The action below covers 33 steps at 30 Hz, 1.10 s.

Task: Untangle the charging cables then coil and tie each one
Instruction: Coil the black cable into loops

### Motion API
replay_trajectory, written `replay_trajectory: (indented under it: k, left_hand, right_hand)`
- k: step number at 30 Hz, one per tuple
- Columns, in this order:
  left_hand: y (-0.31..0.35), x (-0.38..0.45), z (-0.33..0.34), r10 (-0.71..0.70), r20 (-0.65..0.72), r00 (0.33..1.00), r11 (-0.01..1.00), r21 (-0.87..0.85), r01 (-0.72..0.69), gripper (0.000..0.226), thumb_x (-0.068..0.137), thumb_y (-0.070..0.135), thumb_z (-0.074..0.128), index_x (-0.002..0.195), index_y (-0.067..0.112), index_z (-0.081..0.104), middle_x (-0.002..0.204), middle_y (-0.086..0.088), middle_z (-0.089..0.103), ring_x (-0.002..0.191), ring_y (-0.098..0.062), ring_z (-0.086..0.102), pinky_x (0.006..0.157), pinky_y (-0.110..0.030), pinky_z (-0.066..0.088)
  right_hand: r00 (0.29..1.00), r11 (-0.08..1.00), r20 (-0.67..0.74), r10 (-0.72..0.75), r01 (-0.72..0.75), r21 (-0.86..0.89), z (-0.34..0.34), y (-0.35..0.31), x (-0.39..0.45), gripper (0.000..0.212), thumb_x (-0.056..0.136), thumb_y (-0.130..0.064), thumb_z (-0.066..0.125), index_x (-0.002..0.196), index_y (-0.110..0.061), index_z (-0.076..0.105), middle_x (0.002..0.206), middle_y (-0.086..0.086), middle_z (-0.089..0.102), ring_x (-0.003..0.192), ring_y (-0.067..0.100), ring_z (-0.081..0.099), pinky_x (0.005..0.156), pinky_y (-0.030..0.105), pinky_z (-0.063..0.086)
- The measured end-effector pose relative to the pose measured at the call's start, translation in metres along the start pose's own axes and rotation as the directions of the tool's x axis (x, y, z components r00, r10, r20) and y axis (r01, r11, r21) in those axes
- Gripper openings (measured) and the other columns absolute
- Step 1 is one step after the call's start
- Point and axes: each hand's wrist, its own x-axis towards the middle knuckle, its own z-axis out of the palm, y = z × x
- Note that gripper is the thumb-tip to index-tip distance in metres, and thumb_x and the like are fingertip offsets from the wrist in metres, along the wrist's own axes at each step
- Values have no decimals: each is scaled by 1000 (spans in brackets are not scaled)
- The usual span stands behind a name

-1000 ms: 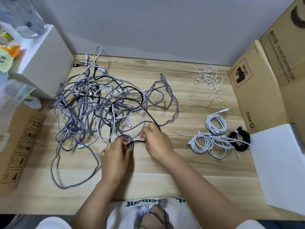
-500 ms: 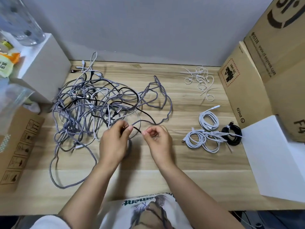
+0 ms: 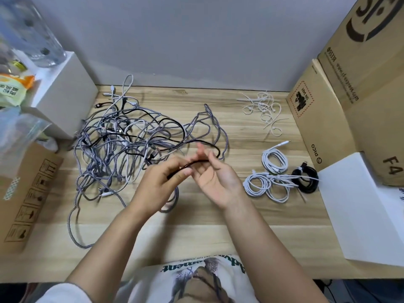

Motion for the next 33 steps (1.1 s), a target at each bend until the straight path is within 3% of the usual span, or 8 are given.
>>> replay_trajectory:
  k: [4, 9, 13, 20, 24, 27, 30, 33]
  left_hand:
    - [-26, -1, -18, -52, 240, 969, 962, 273, -16, 21, 79, 57, 41, 73, 46, 58, 62, 23, 56, 59, 5, 51, 57, -9, 34]
    - [-59, -1, -41, -114, 240, 964, 887, 463, -10, 44, 81, 61, 38, 71, 22, 58, 62, 8, 56, 64, -4, 53, 62, -22, 40]
    - [-79, 0, -64, -257, 82, 963, 821, 544, 173, 30, 92, 20, 57, 65, 27, 50, 65, 3, 58, 64, -21, 53, 61, -32, 38]
    - [-19, 28, -49, -263, -145, 954, 963, -94, 252, 37, 95, 17, 50, 59, 17, 48, 38, 10, 35, 36, 0, 26, 37, -11, 17]
    - [8, 34, -33, -168, -63, 984, 986, -11, 167, 36, 84, 44, 50, 54, 23, 52, 43, 11, 42, 44, -1, 32, 45, -20, 24]
    - [18, 34, -22, -62, 63, 996, 997, 42, 60, 34, 87, 42, 48, 59, 21, 48, 47, 12, 43, 47, -1, 35, 47, -19, 26]
    - [13, 35, -19, -30, 100, 995, 999, -30, 33, 38, 87, 46, 46, 72, 14, 59, 50, 13, 42, 48, 0, 35, 48, -18, 27]
    - [4, 35, -18, -1, 162, 987, 992, -127, 22, 53, 87, 52, 44, 82, 2, 60, 59, -3, 46, 56, -14, 37, 53, -31, 30]
  right_hand:
    - [989, 894, 70, -131, 148, -422, 17, -26, -13, 28, 101, -24, 30, 98, -12, 55, 41, -11, 29, 32, 0, 21, 36, 15, 23]
    - [930, 704, 214, -300, 367, -608, 37, -50, -46, 31, 99, -28, 34, 86, -12, 56, 42, -12, 25, 35, 1, 14, 42, 17, 9]
    - [852, 579, 337, -400, 520, -628, 52, -60, -69, 37, 83, -43, 41, 74, -13, 60, 42, -11, 22, 38, 3, 12, 41, 16, 10]
    - [836, 173, 305, -457, 420, -891, 25, -34, -37, 34, 95, -26, 53, 62, -22, 60, 37, -15, 39, 38, -2, 38, 48, 10, 24]
    - [832, 126, 277, -481, 378, -917, 13, -6, -20, 10, 83, -32, 63, 76, -28, 57, 70, -15, 59, 68, -3, 51, 68, 22, 41]
    - [813, 33, 276, -513, 340, -940, 10, 5, -12, 25, 77, -24, 68, 99, -21, 56, 102, -2, 57, 100, 14, 55, 90, 28, 41]
    - [867, 147, 244, -435, 336, -930, 14, 6, -8, 14, 82, -17, 60, 96, -20, 58, 87, -8, 59, 77, 6, 60, 73, 25, 47]
    - [952, 449, 137, -275, 253, -857, 24, 2, -9, 16, 95, -8, 49, 88, -18, 60, 61, 1, 47, 40, 0, 41, 41, 11, 30]
